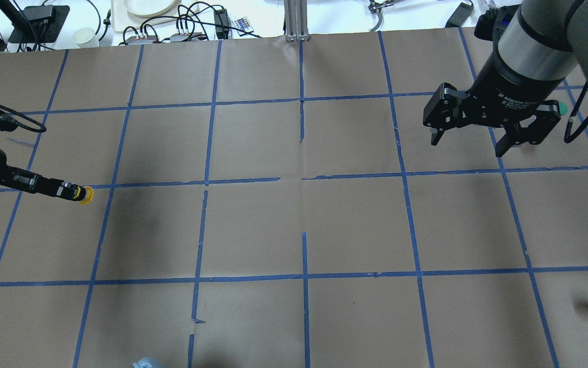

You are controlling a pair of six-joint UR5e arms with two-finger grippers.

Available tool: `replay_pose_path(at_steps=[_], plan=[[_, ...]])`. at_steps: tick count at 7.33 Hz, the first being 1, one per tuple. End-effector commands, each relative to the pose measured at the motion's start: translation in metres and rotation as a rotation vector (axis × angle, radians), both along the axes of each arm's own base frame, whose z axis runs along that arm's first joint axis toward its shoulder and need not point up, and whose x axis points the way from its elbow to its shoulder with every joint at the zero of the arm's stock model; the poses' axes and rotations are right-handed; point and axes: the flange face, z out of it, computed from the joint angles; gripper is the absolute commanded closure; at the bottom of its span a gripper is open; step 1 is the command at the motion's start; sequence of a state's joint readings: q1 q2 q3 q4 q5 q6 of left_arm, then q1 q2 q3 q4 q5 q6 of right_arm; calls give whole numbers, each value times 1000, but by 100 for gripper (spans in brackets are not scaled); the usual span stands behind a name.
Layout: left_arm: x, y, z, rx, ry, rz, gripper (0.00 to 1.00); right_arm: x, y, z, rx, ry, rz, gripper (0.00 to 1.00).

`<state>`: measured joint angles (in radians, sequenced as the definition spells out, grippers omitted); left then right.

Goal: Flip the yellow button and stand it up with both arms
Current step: 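Lift the button with the left gripper toward the right gripper while the right gripper approaches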

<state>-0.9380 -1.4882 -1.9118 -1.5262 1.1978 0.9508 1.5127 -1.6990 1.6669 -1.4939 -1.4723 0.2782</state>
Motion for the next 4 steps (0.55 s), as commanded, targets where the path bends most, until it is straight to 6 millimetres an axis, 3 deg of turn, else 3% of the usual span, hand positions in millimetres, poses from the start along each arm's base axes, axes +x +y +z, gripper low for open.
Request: replay_pose_path(at_steps=[1, 2, 3, 4], plan=[[-60, -24, 35, 123, 288, 30, 93, -41, -5, 9, 132, -273, -321, 0], [-85, -26, 46, 157, 428, 41, 93, -65, -7, 14, 226, -436, -483, 0], [-100, -20, 50, 210, 562, 86, 93, -78, -15, 7, 329, -535, -634, 0], [-117, -14, 50, 240, 670, 90, 93, -75, -19, 9, 391, -633, -753, 0]])
